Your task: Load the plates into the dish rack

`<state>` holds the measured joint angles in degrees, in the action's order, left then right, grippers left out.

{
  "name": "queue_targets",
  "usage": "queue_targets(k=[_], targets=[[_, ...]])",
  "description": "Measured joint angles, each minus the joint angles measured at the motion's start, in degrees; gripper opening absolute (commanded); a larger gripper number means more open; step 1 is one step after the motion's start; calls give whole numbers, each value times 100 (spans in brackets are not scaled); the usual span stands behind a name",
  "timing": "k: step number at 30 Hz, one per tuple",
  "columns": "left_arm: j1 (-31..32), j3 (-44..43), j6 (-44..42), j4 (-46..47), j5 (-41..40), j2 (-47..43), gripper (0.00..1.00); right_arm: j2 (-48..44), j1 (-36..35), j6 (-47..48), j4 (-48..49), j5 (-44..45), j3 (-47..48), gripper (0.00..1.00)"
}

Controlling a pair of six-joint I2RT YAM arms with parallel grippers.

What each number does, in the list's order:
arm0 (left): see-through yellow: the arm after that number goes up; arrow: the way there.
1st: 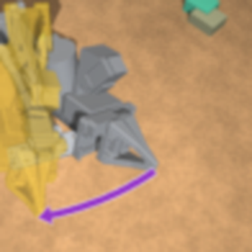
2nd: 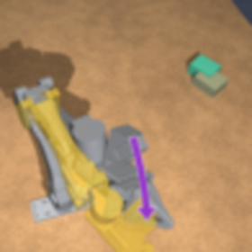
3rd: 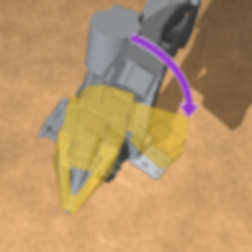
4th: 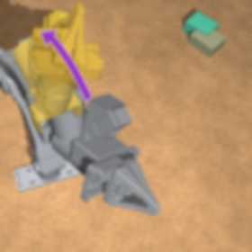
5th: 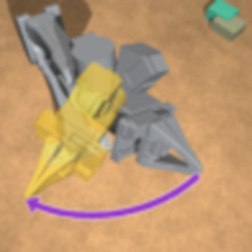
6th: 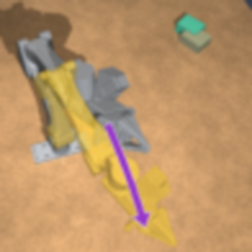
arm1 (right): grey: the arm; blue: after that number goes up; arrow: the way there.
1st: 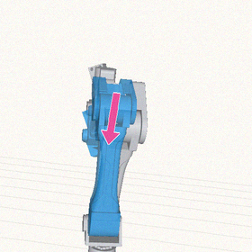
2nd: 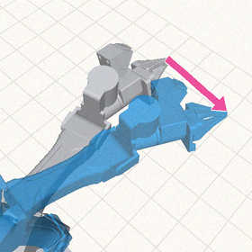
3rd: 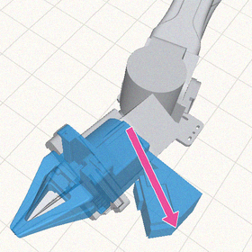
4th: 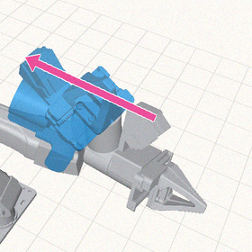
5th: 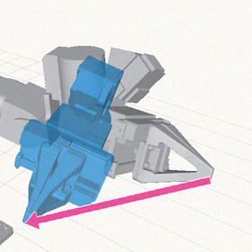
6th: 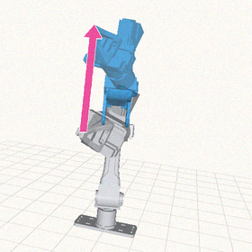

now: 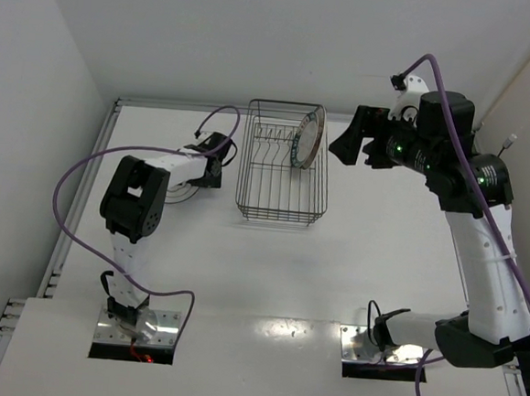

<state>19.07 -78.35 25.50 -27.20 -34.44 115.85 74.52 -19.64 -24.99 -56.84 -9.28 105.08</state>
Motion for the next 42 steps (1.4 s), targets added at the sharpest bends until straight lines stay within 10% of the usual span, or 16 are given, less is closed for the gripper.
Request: queue_targets(k=[22, 32, 42], targets=[[-278, -319, -297, 302, 470, 345, 2, -2, 76, -31, -138, -13, 0, 83], [-343, -656, -221, 125, 448, 505, 0, -155, 76, -96, -232, 11, -28, 83], [-417, -2796, 293, -173, 568, 846, 0, -229, 76, -162, -210, 9, -205, 83]])
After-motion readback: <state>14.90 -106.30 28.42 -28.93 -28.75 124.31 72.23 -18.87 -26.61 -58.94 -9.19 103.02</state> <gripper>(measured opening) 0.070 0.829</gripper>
